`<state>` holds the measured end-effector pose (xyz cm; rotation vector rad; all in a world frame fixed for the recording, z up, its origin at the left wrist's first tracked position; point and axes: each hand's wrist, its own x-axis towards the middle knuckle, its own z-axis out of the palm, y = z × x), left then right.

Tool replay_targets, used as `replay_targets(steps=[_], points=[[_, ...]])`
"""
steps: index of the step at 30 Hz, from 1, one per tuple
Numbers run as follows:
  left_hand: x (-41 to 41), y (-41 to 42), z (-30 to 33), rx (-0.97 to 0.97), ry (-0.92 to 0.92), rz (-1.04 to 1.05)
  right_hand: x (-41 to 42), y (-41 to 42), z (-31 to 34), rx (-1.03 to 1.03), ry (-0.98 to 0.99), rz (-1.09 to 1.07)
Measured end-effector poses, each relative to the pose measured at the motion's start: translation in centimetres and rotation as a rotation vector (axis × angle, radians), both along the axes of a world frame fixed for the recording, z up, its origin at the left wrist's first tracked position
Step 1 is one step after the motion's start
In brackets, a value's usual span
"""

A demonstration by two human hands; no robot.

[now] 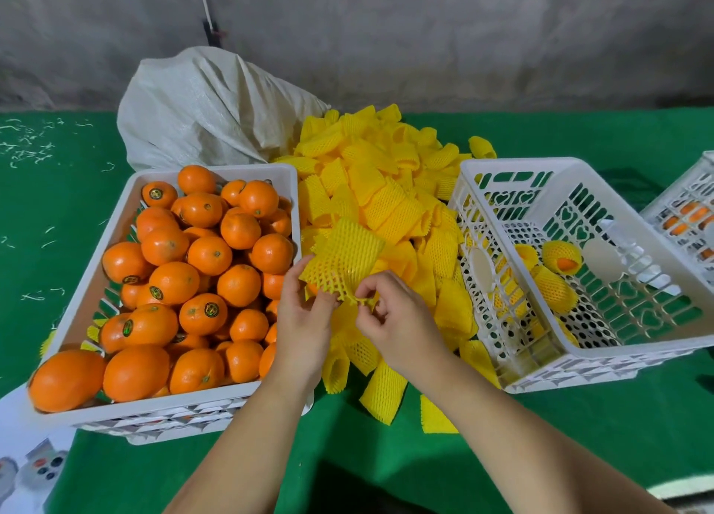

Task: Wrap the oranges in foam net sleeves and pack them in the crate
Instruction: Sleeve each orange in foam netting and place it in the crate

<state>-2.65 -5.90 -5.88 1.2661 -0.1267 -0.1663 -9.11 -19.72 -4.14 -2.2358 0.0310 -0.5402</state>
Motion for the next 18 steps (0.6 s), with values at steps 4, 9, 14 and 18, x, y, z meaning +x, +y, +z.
replay_targets(steps=[4, 9, 14, 18], points=[[-0.1, -0.2, -0.1, -0.025, 0.066, 0.027, -0.8, 1.5, -0.3, -0.118, 0.001, -0.040], [-0.1, -0.1, 0.3, -0.036, 0.100, 0.011, -0.8, 3.1, 0.4, -0.224, -0.097, -0.018], [0.3, 0.6, 0.2, -0.020, 0.112, -0.140, 0.4, 2.3, 0.6, -0.037, 0.108, -0.084], [-0.2, 1.0, 0.4, -0.082, 0.043, -0.200, 1.4, 0.5, 1.6, -0.064, 0.124, -0.046]])
